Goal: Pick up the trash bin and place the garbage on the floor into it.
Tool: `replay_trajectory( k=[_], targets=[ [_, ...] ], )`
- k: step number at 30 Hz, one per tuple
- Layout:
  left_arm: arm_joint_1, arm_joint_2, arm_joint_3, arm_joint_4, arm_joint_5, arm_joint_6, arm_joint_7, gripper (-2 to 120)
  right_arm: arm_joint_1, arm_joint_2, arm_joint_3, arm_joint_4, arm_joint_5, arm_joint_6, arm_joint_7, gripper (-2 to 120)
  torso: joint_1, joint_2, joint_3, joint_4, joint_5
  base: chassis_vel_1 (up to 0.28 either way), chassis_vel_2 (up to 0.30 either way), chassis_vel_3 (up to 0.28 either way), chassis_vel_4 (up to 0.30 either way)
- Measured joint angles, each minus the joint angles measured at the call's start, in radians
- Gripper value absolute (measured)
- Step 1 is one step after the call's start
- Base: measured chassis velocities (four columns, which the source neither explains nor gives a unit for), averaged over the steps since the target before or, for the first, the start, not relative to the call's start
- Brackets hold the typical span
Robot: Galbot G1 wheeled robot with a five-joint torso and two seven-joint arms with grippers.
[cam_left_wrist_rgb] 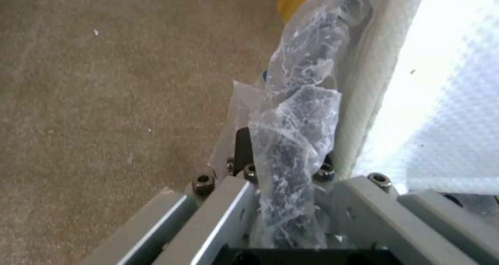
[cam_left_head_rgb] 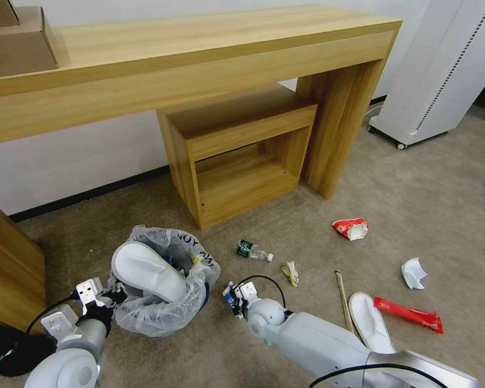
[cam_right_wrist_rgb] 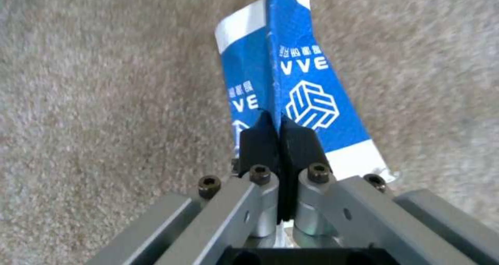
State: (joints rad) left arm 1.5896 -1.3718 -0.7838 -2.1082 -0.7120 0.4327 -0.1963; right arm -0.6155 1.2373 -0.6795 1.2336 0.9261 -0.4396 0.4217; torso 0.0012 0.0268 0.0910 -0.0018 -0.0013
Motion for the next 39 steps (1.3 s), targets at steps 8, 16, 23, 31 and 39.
replay_trajectory(
  k=[8,16,23,31,39],
  targets=[
    [-0.011,0.010,-0.005,0.016,-0.004,0.000,-0.005,1,-0.023,-0.133,0.074,0.154,-0.009,0.103,-0.045,0,0.000,0.000,0.000,0.0001,0.0002,0.000,0.000,0.000,0.000],
    [-0.018,0.021,-0.010,0.036,-0.008,0.001,-0.008,1,-0.073,-0.281,0.187,0.332,-0.130,0.429,-0.211,0,0.000,0.000,0.000,-0.0001,0.0001,0.000,0.000,0.000,0.000],
    [-0.026,0.024,-0.008,0.038,-0.012,0.006,-0.012,1,-0.103,-0.335,0.259,0.457,-0.169,0.645,-0.414,0,0.000,0.000,0.000,-0.0001,0.0001,0.000,0.000,0.000,0.000],
    [-0.025,0.014,-0.006,0.030,-0.010,0.012,-0.016,1,-0.064,-0.335,0.255,0.565,-0.104,0.757,-0.659,0,0.000,0.000,0.000,0.0001,0.0000,0.000,0.000,0.000,0.000],
    [-0.023,0.009,-0.003,-0.004,-0.013,0.027,-0.026,1,0.026,-0.299,0.130,0.612,-0.040,0.700,-0.708,0,0.000,0.000,0.000,0.0001,0.0000,0.000,0.000,0.000,0.000]
  ],
)
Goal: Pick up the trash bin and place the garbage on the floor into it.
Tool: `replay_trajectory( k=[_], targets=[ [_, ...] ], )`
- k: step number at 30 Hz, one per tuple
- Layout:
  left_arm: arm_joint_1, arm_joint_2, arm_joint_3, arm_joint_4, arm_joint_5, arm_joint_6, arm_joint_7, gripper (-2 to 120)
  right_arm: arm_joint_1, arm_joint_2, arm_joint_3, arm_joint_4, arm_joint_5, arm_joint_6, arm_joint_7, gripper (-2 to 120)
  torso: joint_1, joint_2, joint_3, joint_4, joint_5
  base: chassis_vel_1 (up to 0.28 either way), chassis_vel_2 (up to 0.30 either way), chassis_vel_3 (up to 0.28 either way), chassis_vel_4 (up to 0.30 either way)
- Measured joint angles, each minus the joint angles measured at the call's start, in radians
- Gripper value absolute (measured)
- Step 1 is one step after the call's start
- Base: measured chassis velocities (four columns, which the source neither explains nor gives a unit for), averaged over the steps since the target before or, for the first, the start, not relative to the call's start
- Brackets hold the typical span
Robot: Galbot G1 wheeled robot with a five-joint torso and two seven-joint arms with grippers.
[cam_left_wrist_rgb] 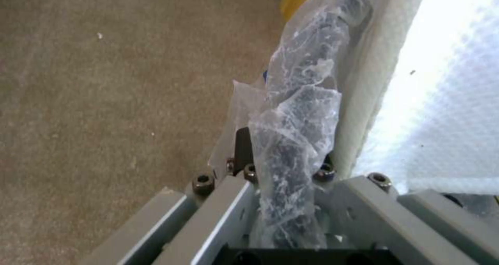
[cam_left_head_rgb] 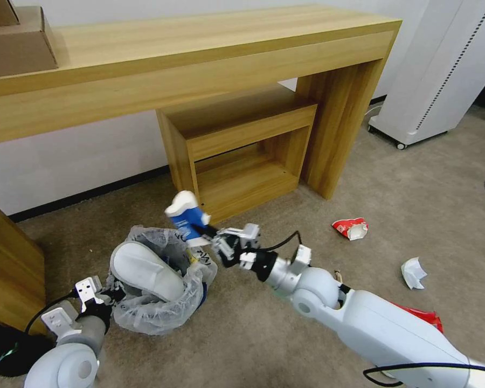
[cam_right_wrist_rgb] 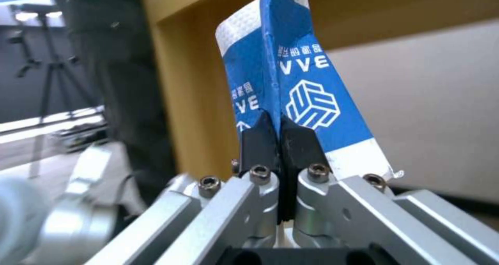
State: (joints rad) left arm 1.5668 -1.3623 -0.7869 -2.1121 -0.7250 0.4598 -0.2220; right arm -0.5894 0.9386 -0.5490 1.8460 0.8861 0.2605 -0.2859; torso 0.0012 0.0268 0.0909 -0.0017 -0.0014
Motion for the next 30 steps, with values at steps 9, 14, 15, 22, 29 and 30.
replay_trajectory(
  k=[9,14,15,22,29,30],
  targets=[
    [0.012,-0.019,0.001,-0.034,0.004,0.005,-0.002,1,0.180,0.074,-0.254,-0.046,0.105,-0.123,0.126,0,0.000,0.000,0.000,0.0000,-0.0001,0.000,0.000,0.000,0.000],
    [0.022,-0.024,0.001,-0.046,0.009,0.001,0.003,1,0.274,0.139,-0.327,-0.082,0.143,-0.202,0.234,0,0.000,0.000,0.000,0.0000,-0.0003,0.000,0.000,0.000,0.000],
    [0.023,-0.025,0.000,-0.048,0.009,-0.001,0.004,1,0.291,0.160,-0.341,-0.095,0.148,-0.210,0.251,0,0.000,0.000,0.000,-0.0001,-0.0002,0.000,0.000,0.000,0.000],
    [0.025,-0.024,-0.003,-0.051,0.008,-0.005,0.006,1,0.315,0.220,-0.367,-0.116,0.167,-0.282,0.347,0,0.000,0.000,0.000,0.0003,-0.0001,0.000,0.000,0.000,0.000],
    [0.020,-0.023,0.001,-0.038,0.008,-0.011,0.008,1,0.298,0.219,-0.374,-0.117,0.160,-0.380,0.464,0,0.000,0.000,0.000,-0.0001,-0.0001,0.000,0.000,0.000,0.000],
    [0.019,-0.024,0.002,-0.037,0.008,-0.011,0.009,1,0.297,0.222,-0.374,-0.121,0.159,-0.387,0.467,0,0.000,0.000,0.000,-0.0001,-0.0001,0.000,0.000,0.000,0.000]
  ],
)
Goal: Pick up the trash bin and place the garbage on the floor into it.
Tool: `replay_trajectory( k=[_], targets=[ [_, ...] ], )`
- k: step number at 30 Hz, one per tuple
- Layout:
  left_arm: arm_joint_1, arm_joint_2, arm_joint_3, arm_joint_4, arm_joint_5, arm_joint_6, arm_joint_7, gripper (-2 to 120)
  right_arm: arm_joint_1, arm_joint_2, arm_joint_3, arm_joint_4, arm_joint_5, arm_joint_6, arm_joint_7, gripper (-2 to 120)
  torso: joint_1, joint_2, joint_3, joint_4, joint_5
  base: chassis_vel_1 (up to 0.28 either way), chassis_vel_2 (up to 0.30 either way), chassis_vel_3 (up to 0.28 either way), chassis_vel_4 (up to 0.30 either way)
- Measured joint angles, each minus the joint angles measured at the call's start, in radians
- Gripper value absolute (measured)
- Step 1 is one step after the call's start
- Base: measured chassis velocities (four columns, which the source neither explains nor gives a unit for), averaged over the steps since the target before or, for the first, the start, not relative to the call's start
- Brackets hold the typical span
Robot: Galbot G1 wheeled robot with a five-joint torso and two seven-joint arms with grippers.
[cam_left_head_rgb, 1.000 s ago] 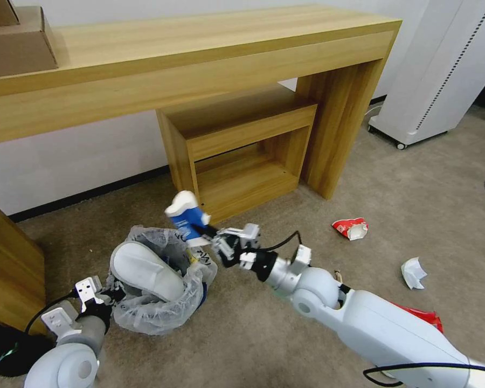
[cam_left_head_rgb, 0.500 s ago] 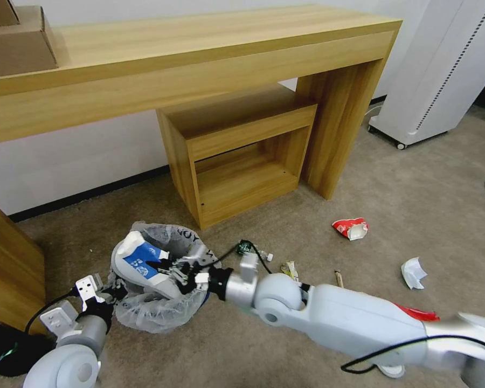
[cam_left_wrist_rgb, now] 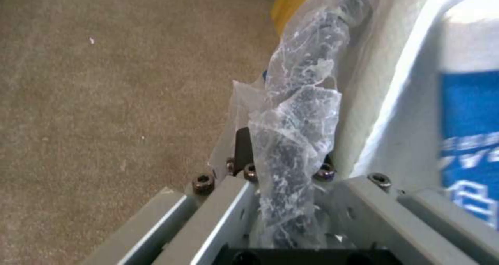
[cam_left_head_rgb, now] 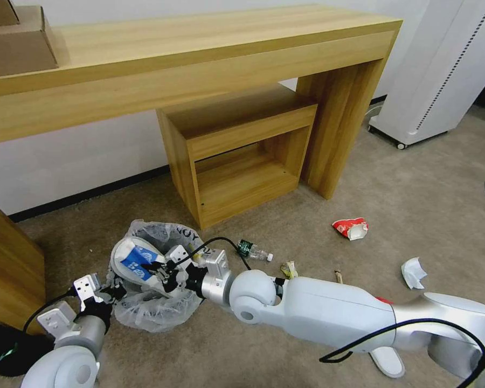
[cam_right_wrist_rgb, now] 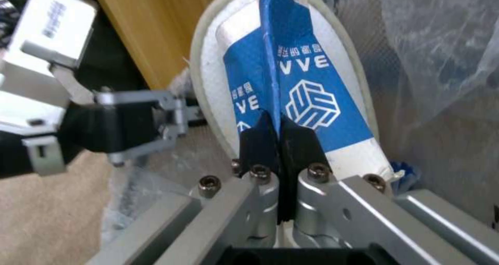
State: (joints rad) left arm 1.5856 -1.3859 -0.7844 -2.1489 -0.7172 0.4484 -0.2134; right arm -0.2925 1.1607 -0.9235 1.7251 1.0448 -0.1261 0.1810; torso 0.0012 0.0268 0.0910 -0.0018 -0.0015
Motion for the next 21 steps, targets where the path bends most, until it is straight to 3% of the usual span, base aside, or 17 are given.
replay_trajectory(
  k=[14,21],
  targets=[
    [-0.008,0.003,0.003,0.019,0.000,-0.008,0.005,1,-0.013,0.044,-0.010,0.003,0.026,-0.140,0.148,3,0.000,0.000,0.000,0.0000,0.0001,0.000,0.000,0.000,0.000],
    [-0.019,0.002,0.009,0.040,0.001,-0.009,0.008,1,-0.029,0.015,0.017,0.008,0.000,-0.100,0.117,30,0.000,0.000,0.000,0.0001,0.0002,0.000,0.000,0.000,0.000]
  ],
)
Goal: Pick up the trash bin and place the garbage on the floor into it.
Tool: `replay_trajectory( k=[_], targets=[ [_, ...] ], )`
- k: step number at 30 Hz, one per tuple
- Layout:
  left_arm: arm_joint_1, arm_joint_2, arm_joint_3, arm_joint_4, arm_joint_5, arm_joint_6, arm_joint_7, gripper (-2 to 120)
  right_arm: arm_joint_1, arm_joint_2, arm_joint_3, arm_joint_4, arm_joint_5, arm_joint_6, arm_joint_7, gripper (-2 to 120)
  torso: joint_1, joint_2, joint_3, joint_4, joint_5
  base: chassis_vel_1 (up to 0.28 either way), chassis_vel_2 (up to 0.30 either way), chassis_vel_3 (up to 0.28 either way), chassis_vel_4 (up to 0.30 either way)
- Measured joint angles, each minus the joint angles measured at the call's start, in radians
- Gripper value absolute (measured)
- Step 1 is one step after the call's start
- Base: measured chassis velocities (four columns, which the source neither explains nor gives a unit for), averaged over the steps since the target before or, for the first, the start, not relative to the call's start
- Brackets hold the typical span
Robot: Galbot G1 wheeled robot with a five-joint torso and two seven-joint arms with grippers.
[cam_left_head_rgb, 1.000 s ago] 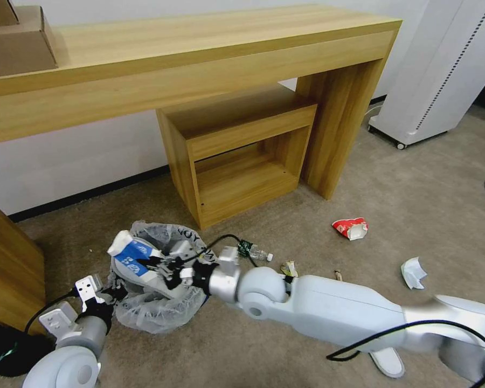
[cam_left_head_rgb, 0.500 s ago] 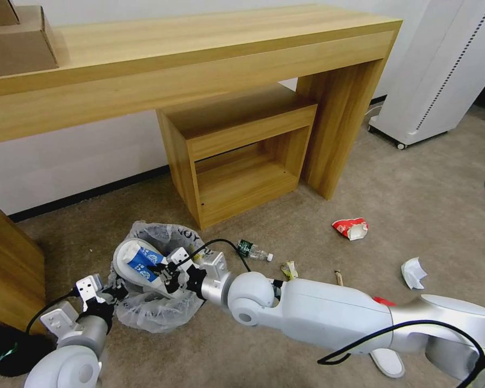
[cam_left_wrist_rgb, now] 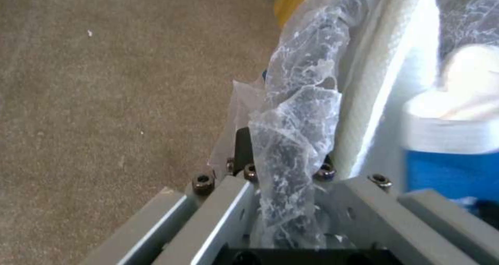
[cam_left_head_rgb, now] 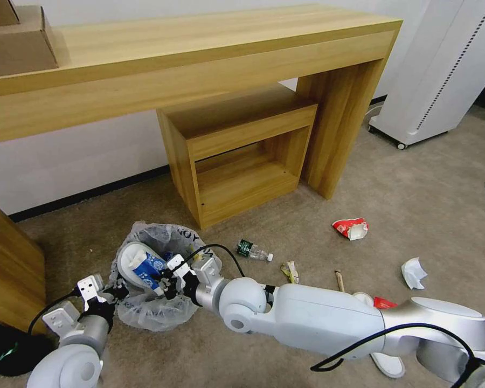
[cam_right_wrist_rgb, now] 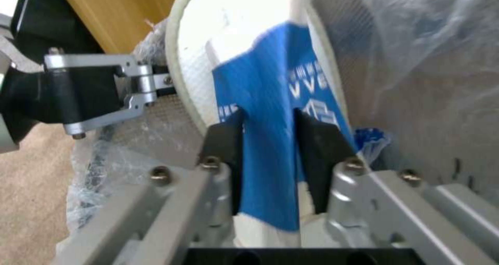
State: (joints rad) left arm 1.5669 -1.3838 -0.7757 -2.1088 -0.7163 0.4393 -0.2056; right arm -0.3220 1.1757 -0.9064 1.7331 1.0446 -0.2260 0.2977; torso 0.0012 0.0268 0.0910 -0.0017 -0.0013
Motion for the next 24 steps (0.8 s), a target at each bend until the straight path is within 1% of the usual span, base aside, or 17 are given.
replay_trajectory(
  k=[1,2,4,5,6,7,8,9,10,11,12,14,16,17,20,22,24],
  targets=[
    [0.000,0.000,0.000,0.000,0.000,0.000,0.000,1,0.000,0.000,0.000,0.000,0.000,0.000,0.000,30,0.000,0.000,0.000,0.0000,0.0000,0.000,0.000,0.000,0.000],
    [-0.001,0.000,0.001,0.001,0.000,0.000,0.000,1,-0.003,-0.005,0.005,0.003,-0.003,0.004,-0.003,34,0.000,0.000,0.000,0.0000,0.0000,0.000,0.000,0.000,0.000],
    [-0.005,-0.002,0.005,0.003,0.001,0.000,0.000,1,-0.016,-0.017,0.015,0.008,-0.017,0.021,-0.017,45,0.000,0.000,0.000,-0.0001,0.0000,0.000,0.000,0.000,0.000],
    [-0.005,-0.002,0.005,0.003,0.001,0.000,0.000,1,-0.016,-0.017,0.015,0.008,-0.017,0.021,-0.017,45,0.000,0.000,0.000,-0.0001,0.0000,0.000,0.000,0.000,0.000],
    [-0.006,-0.002,0.006,0.003,0.001,0.001,0.000,1,-0.021,-0.022,0.019,0.010,-0.022,0.031,-0.025,51,0.000,0.000,0.000,0.0000,0.0000,0.000,0.000,0.000,0.000],
    [-0.006,-0.002,0.006,0.004,0.001,0.002,-0.001,1,-0.025,-0.026,0.023,0.013,-0.026,0.036,-0.031,52,0.000,0.000,0.000,-0.0001,0.0001,0.000,0.000,0.000,0.000],
    [-0.007,-0.001,0.007,0.003,0.001,0.004,-0.002,1,-0.031,-0.033,0.029,0.017,-0.034,0.051,-0.046,61,0.000,0.000,0.000,0.0000,0.0000,0.000,0.000,0.000,0.000],
    [-0.007,-0.001,0.007,0.003,0.001,0.004,-0.002,1,-0.031,-0.033,0.029,0.017,-0.034,0.051,-0.046,61,0.000,0.000,0.000,0.0000,0.0000,0.000,0.000,0.000,0.000],
    [-0.007,0.000,0.007,0.004,0.001,0.004,-0.002,1,-0.035,-0.038,0.032,0.018,-0.041,0.062,-0.054,64,0.000,0.000,0.000,0.0000,0.0000,0.000,0.000,0.000,0.000],
    [-0.006,0.000,0.006,0.004,0.001,0.005,-0.003,1,-0.044,-0.042,0.042,0.017,-0.063,0.091,-0.079,71,0.000,0.000,0.000,-0.0001,0.0000,0.000,0.000,0.000,0.000],
    [-0.005,0.001,0.006,0.003,0.001,0.005,-0.003,1,-0.051,-0.044,0.050,0.015,-0.076,0.115,-0.101,75,0.000,0.000,0.000,0.0000,0.0001,0.000,0.000,0.000,0.000],
    [-0.004,0.002,0.005,0.004,0.001,0.005,-0.003,1,-0.057,-0.046,0.058,0.014,-0.086,0.133,-0.117,78,0.000,0.000,0.000,-0.0001,0.0001,0.000,0.000,0.000,0.000],
    [0.000,0.003,0.003,0.004,0.002,0.005,-0.003,1,-0.077,-0.047,0.091,0.017,-0.100,0.200,-0.166,89,0.000,0.000,0.000,0.0000,0.0000,0.000,0.000,0.000,0.000],
    [0.000,0.003,0.003,0.004,0.002,0.005,-0.003,1,-0.077,-0.047,0.091,0.017,-0.100,0.200,-0.166,89,0.000,0.000,0.000,0.0000,0.0000,0.000,0.000,0.000,0.000],
    [0.004,0.005,-0.001,0.002,0.002,0.007,-0.003,1,-0.093,-0.040,0.138,0.021,-0.104,0.300,-0.229,99,0.000,0.000,0.000,0.0000,0.0000,0.000,0.000,0.000,0.000],
    [0.004,0.006,-0.001,0.002,0.002,0.007,-0.003,1,-0.094,-0.039,0.141,0.022,-0.104,0.305,-0.231,99,0.000,0.000,0.000,0.0000,0.0000,0.000,0.000,0.000,0.000],
    [0.010,0.010,-0.008,-0.001,0.003,0.008,-0.003,1,-0.108,-0.045,0.192,0.036,-0.094,0.367,-0.265,100,0.000,0.000,0.000,0.0002,0.0001,0.000,0.000,0.000,0.000]
  ],
)
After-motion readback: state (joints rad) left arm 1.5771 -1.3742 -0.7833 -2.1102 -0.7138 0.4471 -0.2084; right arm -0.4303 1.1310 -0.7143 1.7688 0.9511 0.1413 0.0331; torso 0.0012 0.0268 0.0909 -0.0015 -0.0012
